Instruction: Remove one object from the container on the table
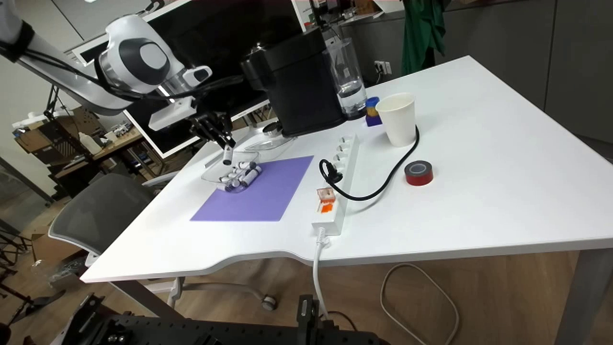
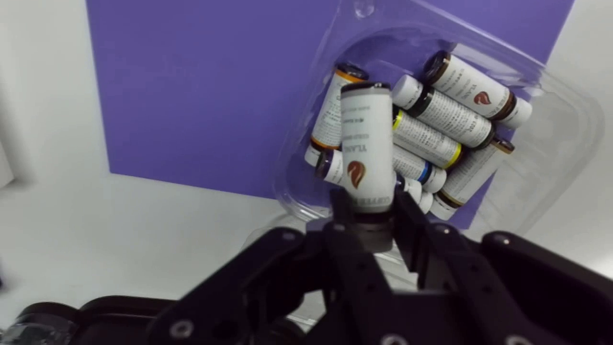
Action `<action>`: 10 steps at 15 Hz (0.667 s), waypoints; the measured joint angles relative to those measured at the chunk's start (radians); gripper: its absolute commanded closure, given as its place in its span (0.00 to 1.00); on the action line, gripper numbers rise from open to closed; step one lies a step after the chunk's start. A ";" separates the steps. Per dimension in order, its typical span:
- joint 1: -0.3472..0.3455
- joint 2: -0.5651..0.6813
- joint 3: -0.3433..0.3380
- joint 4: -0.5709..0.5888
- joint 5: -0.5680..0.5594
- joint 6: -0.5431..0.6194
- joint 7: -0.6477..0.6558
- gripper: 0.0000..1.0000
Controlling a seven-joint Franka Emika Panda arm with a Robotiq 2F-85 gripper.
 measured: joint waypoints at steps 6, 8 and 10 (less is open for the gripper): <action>-0.083 -0.068 -0.036 -0.098 0.000 -0.041 0.000 0.93; -0.110 -0.054 -0.042 -0.114 0.000 -0.042 -0.003 0.93; -0.133 -0.026 -0.041 -0.118 0.007 -0.041 -0.018 0.93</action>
